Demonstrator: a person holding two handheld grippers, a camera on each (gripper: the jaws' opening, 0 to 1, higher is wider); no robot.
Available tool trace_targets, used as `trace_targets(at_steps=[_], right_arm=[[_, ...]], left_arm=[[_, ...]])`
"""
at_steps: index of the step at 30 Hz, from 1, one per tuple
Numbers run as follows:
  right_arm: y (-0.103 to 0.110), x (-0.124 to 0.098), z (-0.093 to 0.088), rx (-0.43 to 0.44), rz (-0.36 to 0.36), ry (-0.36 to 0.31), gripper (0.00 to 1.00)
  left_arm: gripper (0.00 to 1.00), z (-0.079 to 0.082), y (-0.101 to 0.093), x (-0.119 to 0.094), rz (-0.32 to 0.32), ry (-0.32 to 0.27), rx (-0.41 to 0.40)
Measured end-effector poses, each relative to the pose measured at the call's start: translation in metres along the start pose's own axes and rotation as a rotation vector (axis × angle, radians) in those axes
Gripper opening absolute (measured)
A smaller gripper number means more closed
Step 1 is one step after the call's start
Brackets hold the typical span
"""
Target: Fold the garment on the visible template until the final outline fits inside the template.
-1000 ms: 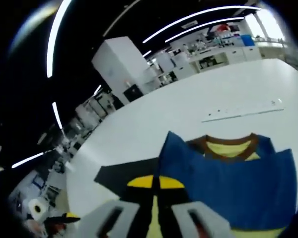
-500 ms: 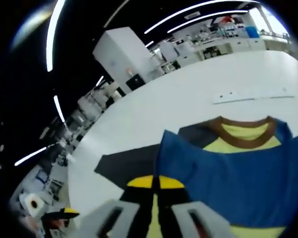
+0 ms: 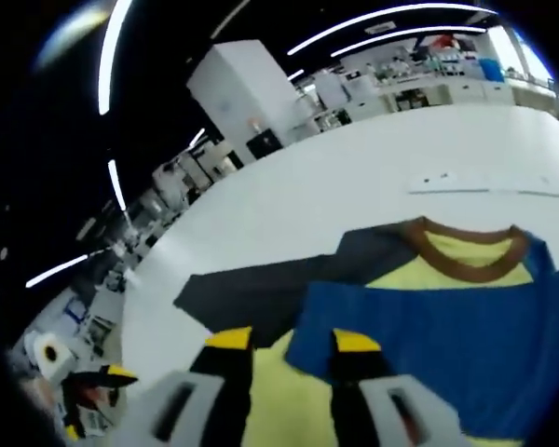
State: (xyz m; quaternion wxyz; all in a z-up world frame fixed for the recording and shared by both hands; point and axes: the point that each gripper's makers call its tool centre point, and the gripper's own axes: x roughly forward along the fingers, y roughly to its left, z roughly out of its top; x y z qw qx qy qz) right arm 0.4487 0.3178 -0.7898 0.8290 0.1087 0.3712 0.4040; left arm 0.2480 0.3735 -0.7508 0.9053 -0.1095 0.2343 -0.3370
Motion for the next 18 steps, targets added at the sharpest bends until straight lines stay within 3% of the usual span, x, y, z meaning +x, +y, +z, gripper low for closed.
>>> trace_targets(at_steps=[6,14,18], right_arm=[[-0.004,-0.003,0.003,-0.032,0.007,-0.008,0.65],[-0.01,-0.008,0.009,-0.095,0.009,-0.003,0.81],[-0.02,-0.012,0.01,-0.119,-0.004,0.015,0.79]], left_arm=[[0.89,0.002,-0.001,0.003,-0.011,0.001,0.007],[0.89,0.005,0.0,0.008,-0.02,0.005,0.017],[0.89,0.009,0.0,0.013,-0.024,0.002,0.023]])
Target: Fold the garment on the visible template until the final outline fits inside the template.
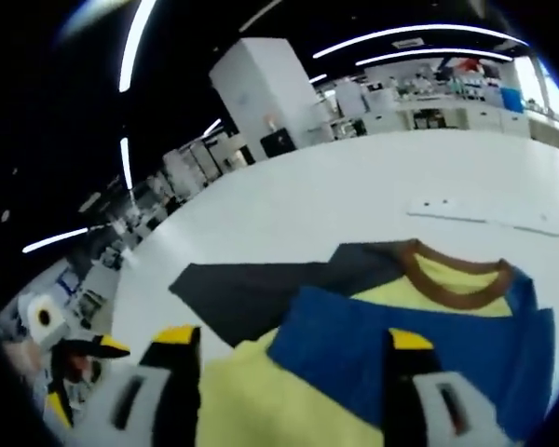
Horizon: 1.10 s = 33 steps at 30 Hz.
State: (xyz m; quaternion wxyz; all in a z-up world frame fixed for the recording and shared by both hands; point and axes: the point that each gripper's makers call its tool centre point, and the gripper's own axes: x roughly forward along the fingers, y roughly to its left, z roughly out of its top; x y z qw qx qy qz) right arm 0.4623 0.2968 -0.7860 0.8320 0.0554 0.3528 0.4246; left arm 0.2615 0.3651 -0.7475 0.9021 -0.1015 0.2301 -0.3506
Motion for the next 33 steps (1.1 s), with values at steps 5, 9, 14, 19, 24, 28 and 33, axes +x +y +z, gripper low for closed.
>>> trace_targets(at_steps=[5,9,14,19,24,28,33], right_arm=[[-0.013,-0.009,0.002,-0.015,-0.017,0.01,0.76],[-0.021,-0.018,0.004,-0.036,-0.035,0.021,0.72],[-0.05,-0.031,0.01,-0.051,-0.067,0.033,0.71],[-0.076,-0.049,0.013,-0.058,-0.112,0.046,0.63],[-0.105,-0.061,0.018,-0.043,-0.136,0.058,0.57],[-0.128,-0.071,0.023,-0.049,-0.17,0.063,0.52],[-0.149,-0.081,0.024,-0.058,-0.213,0.085,0.37]], left_arm=[[0.89,0.004,0.003,0.007,-0.007,-0.004,0.004],[0.88,0.007,0.005,0.012,-0.01,-0.013,0.0],[0.88,0.009,0.006,0.017,-0.008,-0.02,-0.006],[0.88,0.01,0.008,0.018,-0.003,-0.033,-0.01],[0.88,0.006,0.011,0.019,0.007,-0.041,-0.031],[0.88,0.003,0.014,0.019,0.014,-0.037,-0.04],[0.88,0.0,0.017,0.021,0.017,-0.029,-0.042]])
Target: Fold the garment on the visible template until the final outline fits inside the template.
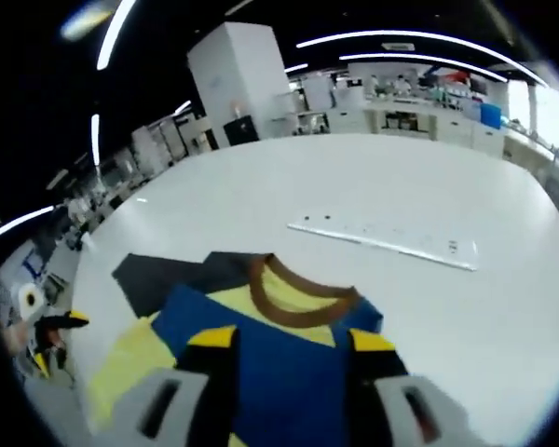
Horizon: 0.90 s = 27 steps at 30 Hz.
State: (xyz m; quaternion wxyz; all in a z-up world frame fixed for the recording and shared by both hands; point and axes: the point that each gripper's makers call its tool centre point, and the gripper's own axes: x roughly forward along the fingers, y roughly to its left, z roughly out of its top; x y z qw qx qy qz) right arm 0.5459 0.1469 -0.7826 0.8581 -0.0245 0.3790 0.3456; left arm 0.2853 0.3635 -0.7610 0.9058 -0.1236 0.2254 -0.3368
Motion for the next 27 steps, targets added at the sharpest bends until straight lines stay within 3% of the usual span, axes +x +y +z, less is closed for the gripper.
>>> trace_targets(at_steps=[4,9,13,20,25,27], right_arm=[[-0.024,-0.003,-0.008,-0.067,-0.048,0.074,0.26],[-0.033,0.0,-0.011,-0.17,-0.032,0.157,0.11],[-0.047,0.011,-0.015,-0.259,-0.026,0.246,0.09],[-0.048,0.022,-0.012,-0.269,-0.006,0.277,0.03],[-0.047,0.03,-0.023,-0.336,0.04,0.364,0.04],[-0.046,0.032,-0.024,-0.348,0.044,0.37,0.03]], left_arm=[[0.87,-0.001,0.0,0.005,-0.002,0.008,-0.001],[0.86,-0.004,0.002,0.012,-0.006,0.029,0.01],[0.85,-0.004,0.006,0.016,-0.008,0.028,-0.001],[0.85,-0.007,0.006,0.021,-0.014,0.034,-0.013],[0.85,-0.009,0.006,0.025,-0.011,0.035,-0.027],[0.85,-0.01,0.007,0.025,-0.011,0.036,-0.03]])
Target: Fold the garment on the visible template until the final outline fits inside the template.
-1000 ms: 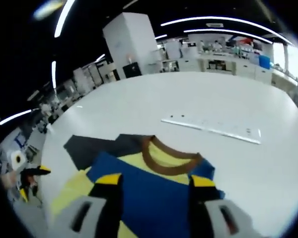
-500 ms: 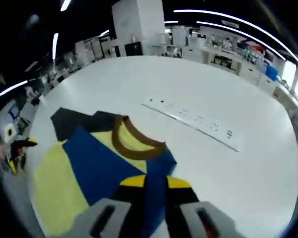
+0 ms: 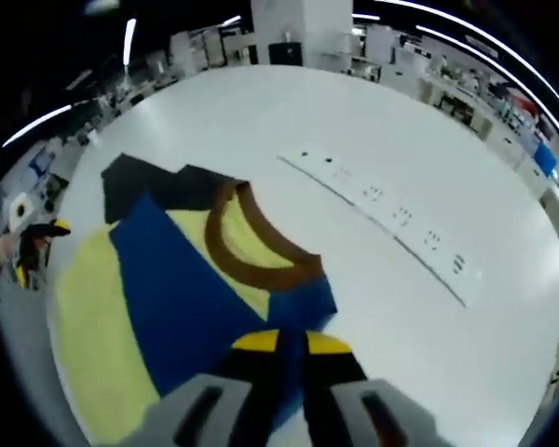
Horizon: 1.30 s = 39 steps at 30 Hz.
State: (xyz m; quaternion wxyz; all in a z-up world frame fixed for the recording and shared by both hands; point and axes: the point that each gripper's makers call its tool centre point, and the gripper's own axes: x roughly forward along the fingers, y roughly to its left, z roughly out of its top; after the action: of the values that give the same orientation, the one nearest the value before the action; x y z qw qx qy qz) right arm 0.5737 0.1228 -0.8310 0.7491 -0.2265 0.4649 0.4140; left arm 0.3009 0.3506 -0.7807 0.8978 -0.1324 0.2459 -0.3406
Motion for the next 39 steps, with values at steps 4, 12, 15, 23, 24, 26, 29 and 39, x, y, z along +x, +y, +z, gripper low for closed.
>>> trace_targets(at_steps=[4,12,15,23,24,26,29,39], right_arm=[[0.005,0.003,0.001,-0.007,0.029,0.013,0.03],[0.0,0.011,0.003,-0.036,0.028,0.054,0.03],[-0.001,0.013,0.006,-0.045,0.017,0.051,0.02],[-0.007,0.019,0.0,-0.035,0.013,0.086,0.01],[-0.006,0.018,0.0,-0.031,0.014,0.085,0.01],[-0.005,0.018,-0.001,-0.027,0.008,0.09,0.0],[-0.004,0.016,-0.003,-0.045,-0.007,0.107,0.0],[-0.008,0.007,-0.006,-0.011,-0.027,0.1,0.0]], left_arm=[[0.85,-0.003,0.0,0.003,-0.001,0.004,-0.009],[0.84,-0.009,-0.002,0.007,-0.007,0.009,-0.024],[0.84,-0.01,-0.004,0.008,-0.01,0.008,-0.029],[0.84,-0.01,-0.003,0.008,-0.011,0.007,-0.034],[0.84,-0.01,-0.002,0.008,-0.01,0.006,-0.035],[0.84,-0.011,-0.003,0.008,-0.009,0.007,-0.033],[0.84,-0.011,-0.004,0.008,-0.01,0.008,-0.035],[0.84,-0.009,-0.005,0.008,-0.009,0.005,-0.035]])
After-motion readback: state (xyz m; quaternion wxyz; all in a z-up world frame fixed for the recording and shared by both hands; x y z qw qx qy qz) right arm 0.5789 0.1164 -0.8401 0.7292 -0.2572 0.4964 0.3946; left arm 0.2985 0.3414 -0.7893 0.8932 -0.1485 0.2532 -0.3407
